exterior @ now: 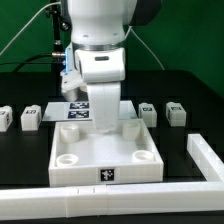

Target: Assemble one leg

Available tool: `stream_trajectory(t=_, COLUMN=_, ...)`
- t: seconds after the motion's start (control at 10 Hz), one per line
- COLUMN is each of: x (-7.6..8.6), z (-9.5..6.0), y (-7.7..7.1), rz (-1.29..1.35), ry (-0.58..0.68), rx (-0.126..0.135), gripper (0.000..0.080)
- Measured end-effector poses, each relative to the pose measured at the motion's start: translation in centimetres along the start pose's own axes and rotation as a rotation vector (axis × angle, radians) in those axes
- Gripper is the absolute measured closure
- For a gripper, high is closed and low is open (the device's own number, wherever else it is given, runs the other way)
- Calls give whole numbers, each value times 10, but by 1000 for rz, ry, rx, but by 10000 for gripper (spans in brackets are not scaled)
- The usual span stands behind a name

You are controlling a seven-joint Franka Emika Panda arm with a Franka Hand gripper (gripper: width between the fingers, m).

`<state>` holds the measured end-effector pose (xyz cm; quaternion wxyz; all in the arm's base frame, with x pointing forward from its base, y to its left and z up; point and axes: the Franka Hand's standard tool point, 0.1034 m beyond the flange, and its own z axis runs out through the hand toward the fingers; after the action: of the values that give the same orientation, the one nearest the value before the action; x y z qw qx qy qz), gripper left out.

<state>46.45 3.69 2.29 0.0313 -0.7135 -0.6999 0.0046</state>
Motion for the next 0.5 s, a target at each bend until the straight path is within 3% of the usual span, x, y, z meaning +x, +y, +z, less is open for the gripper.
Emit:
stream_trajectory(t=0.3, x=33, z=0, y=31, rz=-6, ry=19, rx=-16, gripper=736)
stream_trajectory(t=0.5, x=37, z=4, y=31, rz=-3, ry=19, rx=4, gripper=736)
